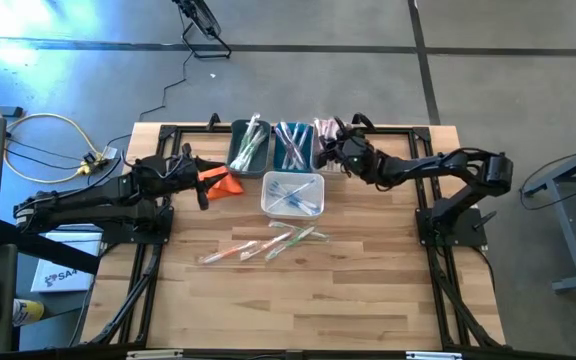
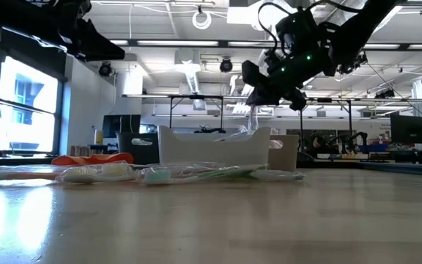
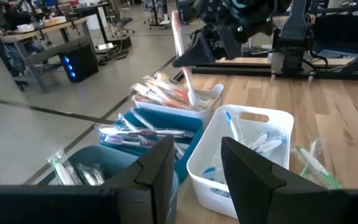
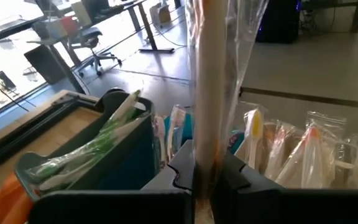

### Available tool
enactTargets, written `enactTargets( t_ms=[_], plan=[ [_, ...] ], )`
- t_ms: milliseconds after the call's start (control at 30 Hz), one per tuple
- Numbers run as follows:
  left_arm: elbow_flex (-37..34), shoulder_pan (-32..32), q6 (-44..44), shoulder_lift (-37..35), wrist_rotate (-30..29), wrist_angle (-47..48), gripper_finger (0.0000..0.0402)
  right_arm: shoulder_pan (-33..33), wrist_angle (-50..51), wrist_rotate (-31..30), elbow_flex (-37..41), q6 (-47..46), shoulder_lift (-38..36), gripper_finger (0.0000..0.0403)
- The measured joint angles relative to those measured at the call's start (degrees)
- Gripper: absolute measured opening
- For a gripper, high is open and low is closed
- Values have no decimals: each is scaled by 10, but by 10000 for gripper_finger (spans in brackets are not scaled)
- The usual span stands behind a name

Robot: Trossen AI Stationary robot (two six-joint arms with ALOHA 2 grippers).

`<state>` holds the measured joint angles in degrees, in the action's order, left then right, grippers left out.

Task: Pick & Place Toothbrushes
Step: Put the orange toothbrush into the gray bin

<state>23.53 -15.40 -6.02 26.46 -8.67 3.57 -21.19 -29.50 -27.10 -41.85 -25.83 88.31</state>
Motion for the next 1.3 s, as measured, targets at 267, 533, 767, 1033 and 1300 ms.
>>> enactTargets(
  t_ms=[267,533,767,1033,1300],
  plan=[
    [0,0,-2,0,0,-5,129,-5,-25,26,0,-26,54,11],
    [0,0,-12,0,0,-5,129,-21,-24,58,0,-63,64,11],
    [0,0,-12,0,0,-5,129,-26,19,64,0,-76,65,12],
    [0,0,-15,0,2,-5,129,-26,22,64,0,-75,65,46],
    [0,0,-17,0,2,-4,129,-26,19,61,0,-68,61,115]
  ],
)
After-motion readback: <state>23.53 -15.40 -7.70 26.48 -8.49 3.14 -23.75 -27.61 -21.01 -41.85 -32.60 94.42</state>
